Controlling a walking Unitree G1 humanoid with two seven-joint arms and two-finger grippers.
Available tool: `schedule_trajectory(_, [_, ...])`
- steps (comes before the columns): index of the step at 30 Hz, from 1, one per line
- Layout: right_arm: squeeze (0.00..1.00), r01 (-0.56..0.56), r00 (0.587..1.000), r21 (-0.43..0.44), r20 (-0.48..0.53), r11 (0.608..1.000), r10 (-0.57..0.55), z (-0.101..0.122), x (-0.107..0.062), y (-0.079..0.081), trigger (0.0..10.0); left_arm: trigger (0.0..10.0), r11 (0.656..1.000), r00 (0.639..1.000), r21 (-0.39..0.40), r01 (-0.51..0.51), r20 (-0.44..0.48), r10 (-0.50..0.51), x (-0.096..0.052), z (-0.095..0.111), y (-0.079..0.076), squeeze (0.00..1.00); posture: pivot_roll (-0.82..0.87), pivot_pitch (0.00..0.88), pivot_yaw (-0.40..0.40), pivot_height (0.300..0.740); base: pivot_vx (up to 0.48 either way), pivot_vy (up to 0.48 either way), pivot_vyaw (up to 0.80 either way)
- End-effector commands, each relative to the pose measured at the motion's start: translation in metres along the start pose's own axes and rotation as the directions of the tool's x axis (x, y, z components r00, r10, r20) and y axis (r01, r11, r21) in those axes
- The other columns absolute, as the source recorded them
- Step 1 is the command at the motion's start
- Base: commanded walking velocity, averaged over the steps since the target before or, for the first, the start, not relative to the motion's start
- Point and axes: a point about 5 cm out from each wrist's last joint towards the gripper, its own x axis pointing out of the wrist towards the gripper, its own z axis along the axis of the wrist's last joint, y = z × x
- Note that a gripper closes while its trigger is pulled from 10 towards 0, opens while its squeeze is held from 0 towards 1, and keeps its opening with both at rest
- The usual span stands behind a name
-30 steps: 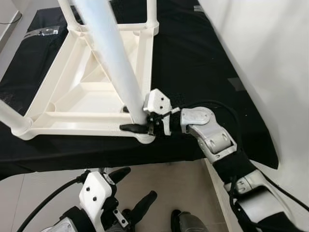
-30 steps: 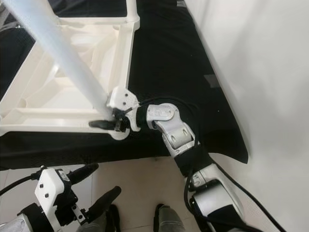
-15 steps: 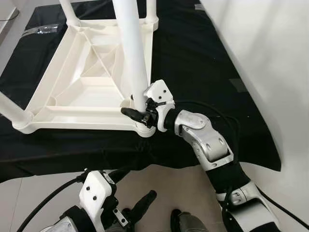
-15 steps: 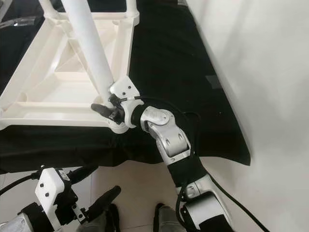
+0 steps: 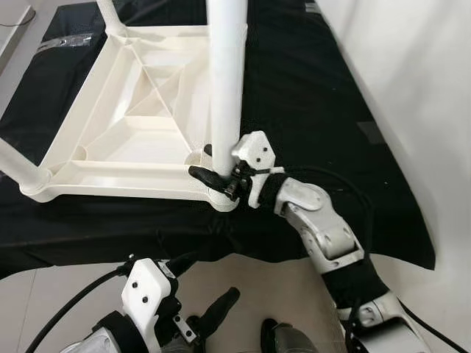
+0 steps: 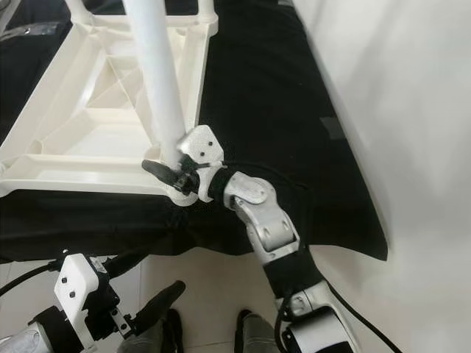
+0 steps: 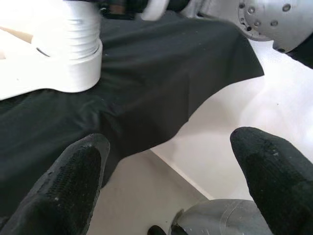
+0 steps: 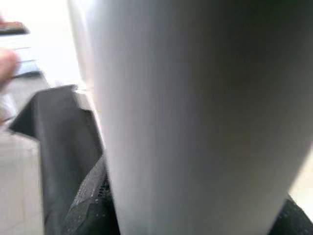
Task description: Building children table
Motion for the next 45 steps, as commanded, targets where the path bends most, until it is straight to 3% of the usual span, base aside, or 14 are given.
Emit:
schedule_trajectory(1, [0.0, -0.002, 0.999, 0.01, -0.041, 1.0, 0.002, -0.015, -0.012, -0.001, 10.0, 10.0, 1.0, 1.0, -0.02, -0.004, -0.022, 0.003, -0.002, -0.005, 0.0, 0.0, 0.04, 0.295, -0.007, 0.74, 0.0, 0.0, 0.0])
schedule_trajectory(9, [0.0, -0.081, 0.992, -0.041, -0.096, 0.996, 0.077, -0.026, -0.022, -0.001, 10.0, 10.0, 1.0, 1.0, -0.018, -0.003, -0.023, 0.003, -0.003, -0.004, 0.001, 0.0, 0.04, 0.295, -0.001, 0.74, 0.0, 0.0, 0.0])
schedule_trajectory(18, [0.0, -0.145, 0.975, -0.041, -0.174, 0.989, 0.136, -0.033, -0.021, 0.0, 10.0, 10.0, 1.0, 1.0, -0.018, -0.002, -0.024, 0.002, -0.002, -0.004, 0.001, 0.0, 0.04, 0.295, 0.001, 0.74, 0.0, 0.0, 0.0])
schedule_trajectory(21, [0.0, -0.161, 0.967, -0.017, -0.205, 0.987, 0.154, -0.035, -0.021, -0.002, 10.0, 10.0, 1.0, 1.0, -0.019, -0.002, -0.024, 0.001, -0.002, -0.004, 0.001, 0.0, 0.04, 0.296, 0.001, 0.74, 0.0, 0.0, 0.0])
schedule_trajectory(23, [0.0, -0.195, 0.956, 0.02, -0.218, 0.981, 0.195, -0.034, -0.02, -0.004, 10.0, 10.0, 1.0, 1.0, -0.02, -0.001, -0.023, 0.001, -0.002, -0.004, 0.001, 0.0, 0.04, 0.296, 0.002, 0.74, 0.0, 0.0, 0.0])
schedule_trajectory(24, [0.0, -0.235, 0.946, 0.079, -0.211, 0.969, 0.247, -0.032, -0.02, -0.005, 10.0, 10.0, 1.0, 1.0, -0.021, -0.001, -0.022, 0.0, -0.002, -0.004, 0.001, 0.0, 0.04, 0.296, 0.002, 0.74, 0.0, 0.0, 0.0])
schedule_trajectory(28, [0.0, -0.264, 0.929, 0.144, -0.23, 0.954, 0.291, -0.036, -0.017, -0.011, 10.0, 10.0, 1.0, 1.0, -0.023, -0.001, -0.021, 0.001, -0.002, -0.004, 0.001, 0.0, 0.04, 0.297, 0.0, 0.74, 0.0, 0.0, 0.0])
schedule_trajectory(33, [0.0, -0.207, 0.925, 0.184, -0.284, 0.961, 0.254, -0.046, -0.013, -0.017, 10.0, 10.0, 1.0, 1.0, -0.023, -0.003, -0.022, 0.003, -0.002, -0.003, 0.001, 0.0, 0.04, 0.298, -0.001, 0.74, 0.0, 0.0, 0.0])
schedule_trajectory(35, [0.0, -0.116, 0.927, 0.188, -0.333, 0.975, 0.174, -0.054, -0.012, -0.019, 10.0, 10.0, 1.0, 1.0, -0.023, -0.005, -0.023, 0.004, -0.003, -0.003, 0.0, 0.0, 0.04, 0.299, -0.002, 0.74, 0.0, 0.0, 0.0])
schedule_trajectory(43, [0.0, -0.118, 0.931, 0.225, -0.314, 0.967, 0.187, -0.056, -0.021, -0.011, 10.0, 10.0, 1.0, 1.0, -0.026, -0.005, -0.024, 0.004, -0.004, -0.003, 0.0, 0.0, 0.04, 0.301, 0.002, 0.74, 0.0, 0.0, 0.0])
schedule_trajectory(45, [0.0, -0.066, 0.932, 0.198, -0.338, 0.978, 0.131, -0.058, -0.022, -0.012, 10.0, 10.0, 1.0, 1.0, -0.028, -0.001, -0.026, 0.001, -0.003, -0.004, 0.001, 0.0, 0.04, 0.301, 0.007, 0.74, 0.0, 0.0, 0.0])
